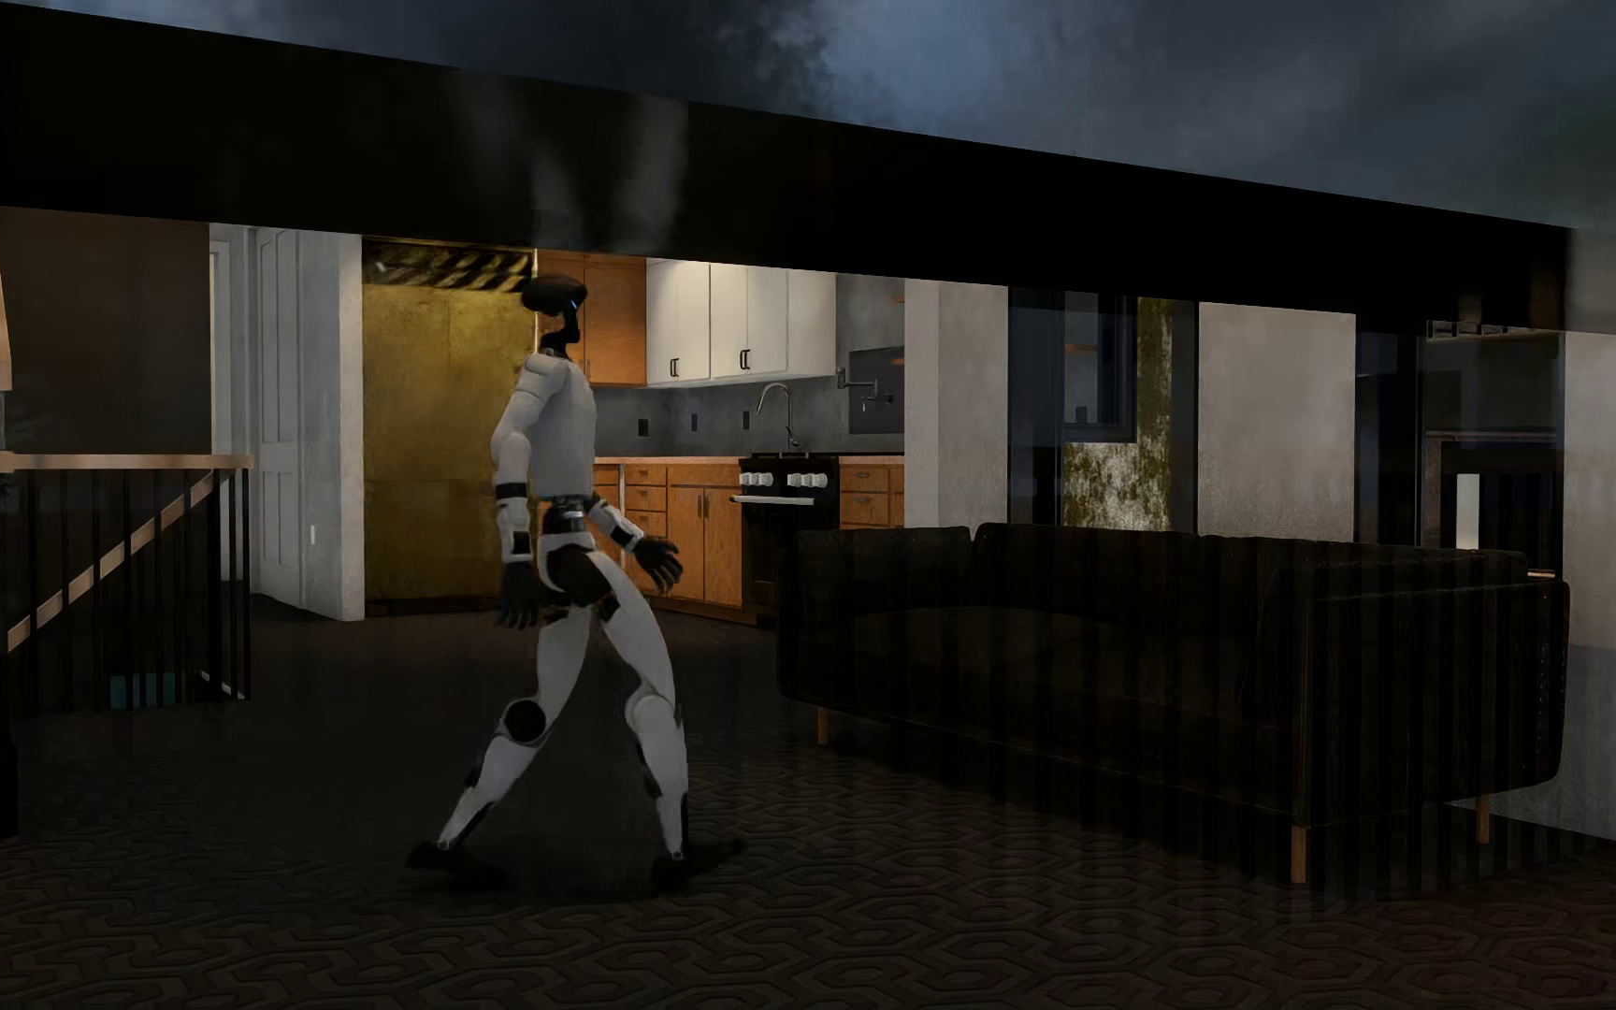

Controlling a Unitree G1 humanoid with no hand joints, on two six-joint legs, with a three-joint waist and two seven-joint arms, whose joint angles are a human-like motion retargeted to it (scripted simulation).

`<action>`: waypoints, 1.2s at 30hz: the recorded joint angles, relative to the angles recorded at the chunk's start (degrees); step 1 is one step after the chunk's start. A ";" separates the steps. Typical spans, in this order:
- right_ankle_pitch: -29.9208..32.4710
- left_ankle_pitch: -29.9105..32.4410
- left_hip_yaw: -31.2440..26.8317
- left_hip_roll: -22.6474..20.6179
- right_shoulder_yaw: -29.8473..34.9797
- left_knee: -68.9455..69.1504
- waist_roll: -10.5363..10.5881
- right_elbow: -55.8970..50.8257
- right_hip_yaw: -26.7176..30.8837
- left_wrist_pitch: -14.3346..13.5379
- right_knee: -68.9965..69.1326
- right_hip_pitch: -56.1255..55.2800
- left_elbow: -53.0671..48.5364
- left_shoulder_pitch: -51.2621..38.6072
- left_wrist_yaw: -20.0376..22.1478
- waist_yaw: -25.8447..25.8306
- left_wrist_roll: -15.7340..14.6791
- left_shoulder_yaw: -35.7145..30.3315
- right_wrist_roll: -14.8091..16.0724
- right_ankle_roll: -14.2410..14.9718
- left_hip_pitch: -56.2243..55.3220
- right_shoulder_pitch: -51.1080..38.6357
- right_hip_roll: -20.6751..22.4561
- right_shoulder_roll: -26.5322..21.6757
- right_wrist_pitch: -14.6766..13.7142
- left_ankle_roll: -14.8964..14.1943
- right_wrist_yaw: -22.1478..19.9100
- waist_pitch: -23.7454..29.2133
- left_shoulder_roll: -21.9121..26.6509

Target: Walk towards the sofa

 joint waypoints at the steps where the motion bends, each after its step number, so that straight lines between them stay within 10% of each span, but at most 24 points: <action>1: -0.41 -0.23 0.00 0.32 -1.57 0.23 -0.40 -0.09 0.00 0.00 -0.46 -1.10 1.41 1.29 0.00 0.11 0.00 -0.98 0.00 0.00 1.72 -0.88 0.45 -0.15 0.00 0.00 0.00 -0.42 -0.06; 3: 28.18 1.56 0.00 2.10 -5.30 2.15 0.87 0.60 0.00 0.00 7.45 -4.15 9.54 3.47 0.00 -0.34 0.00 -4.03 0.00 0.00 3.44 -3.31 1.62 -1.00 0.00 0.00 0.00 -1.49 -1.69; 4: 30.28 4.08 0.00 3.70 -6.92 4.61 2.97 2.22 0.00 0.00 11.44 -5.45 17.07 3.88 0.00 -0.17 0.00 -6.41 0.00 0.00 3.67 -5.13 2.62 -1.51 0.00 0.00 0.00 -1.52 -3.59; 9: 17.46 32.37 0.00 10.55 -19.29 37.24 9.73 4.72 0.00 0.00 15.12 6.21 30.85 6.07 0.00 2.71 0.00 -26.35 0.00 0.00 -15.57 -15.26 5.66 -2.52 0.00 0.00 0.00 2.07 -2.89; 14: 10.52 14.87 0.00 9.31 -25.09 56.74 9.94 -10.90 0.00 0.00 16.14 15.70 23.55 8.38 0.00 17.09 0.00 -4.81 0.00 0.00 -35.36 -18.42 5.38 -8.26 0.00 0.00 0.00 5.62 0.06; 19: 8.35 15.88 0.00 7.49 -33.78 26.58 7.58 -15.36 0.00 0.00 14.88 20.79 24.06 5.27 0.00 21.75 0.00 0.30 0.00 0.00 -34.33 -25.42 3.78 -6.49 0.00 0.00 0.00 5.42 -4.17; 23: 7.13 14.14 0.00 4.60 -23.78 8.96 5.81 -21.48 0.00 0.00 12.53 22.56 23.37 2.61 0.00 19.59 0.00 -15.30 0.00 0.00 -25.24 -26.98 2.69 -4.05 0.00 0.00 0.00 3.76 -5.07; 32: 1.80 5.32 0.00 1.74 19.46 2.24 4.55 -4.35 0.00 0.00 8.24 24.66 26.98 -7.61 0.00 19.27 0.00 -15.07 0.00 0.00 -15.84 -26.90 1.03 4.43 0.00 0.00 0.00 3.05 -0.54; 36: 0.89 4.08 0.00 1.61 8.76 0.90 5.36 -6.61 0.00 0.00 7.64 25.46 21.00 -8.97 0.00 17.13 0.00 -10.53 0.00 0.00 -15.37 -24.80 0.96 1.94 0.00 0.00 0.00 2.60 -1.25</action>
